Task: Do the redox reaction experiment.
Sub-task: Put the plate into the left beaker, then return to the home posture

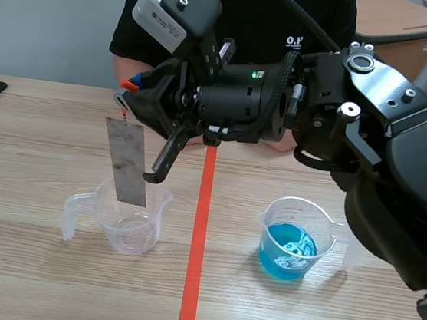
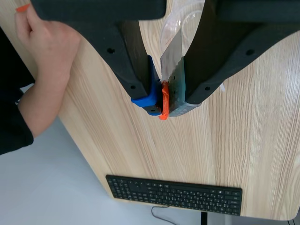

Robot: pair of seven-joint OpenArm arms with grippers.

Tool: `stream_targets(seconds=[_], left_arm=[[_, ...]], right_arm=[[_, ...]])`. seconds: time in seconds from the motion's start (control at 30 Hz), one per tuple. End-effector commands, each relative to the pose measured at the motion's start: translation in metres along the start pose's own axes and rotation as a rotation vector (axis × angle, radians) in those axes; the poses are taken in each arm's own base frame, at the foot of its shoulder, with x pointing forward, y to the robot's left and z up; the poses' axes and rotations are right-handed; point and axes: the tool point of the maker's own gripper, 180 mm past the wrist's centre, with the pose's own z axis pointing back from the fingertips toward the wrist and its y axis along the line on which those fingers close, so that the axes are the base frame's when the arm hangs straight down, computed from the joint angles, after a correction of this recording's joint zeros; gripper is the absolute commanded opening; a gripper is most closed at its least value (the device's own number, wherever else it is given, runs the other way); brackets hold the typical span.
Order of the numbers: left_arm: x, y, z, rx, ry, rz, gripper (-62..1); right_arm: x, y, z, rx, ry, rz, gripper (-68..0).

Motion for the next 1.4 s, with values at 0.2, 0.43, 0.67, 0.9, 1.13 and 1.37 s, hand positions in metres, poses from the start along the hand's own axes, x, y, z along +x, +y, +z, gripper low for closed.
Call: stream_targets(seconds=[0.2,0.43,0.67,0.9,1.13,1.37], left_arm=[[0.004,0.001,0.0,0.003,-0.016,-0.002,1.4],[0.004,0.001,0.0,0.003,-0.016,-0.002,1.4],[0.004,0.001,0.0,0.003,-0.016,-0.002,1.4],[0.003,0.001,0.0,0.002,-0.006,-0.002,1.4],[0.0,0.001,0.0,0.003,0.007,-0.002,1.4],[0.0,0.001,0.0,0.003,0.01,-0.002,1.4]], right_arm=[[-0.005,-0.006,-0.009,-0.004,0.001,-0.007,-65.8],[-0.009,-0.006,-0.011,-0.005,0.018,-0.001,-56.7],[-0.007,-0.005,-0.012,-0.004,0.01,-0.004,-37.7],[0.002,-0.001,-0.019,0.001,-0.021,-0.015,-18.2],[0.003,0.016,-0.027,0.051,-0.017,-0.012,-11.1],[0.002,0.03,-0.03,0.083,-0.03,-0.042,-10.9]])
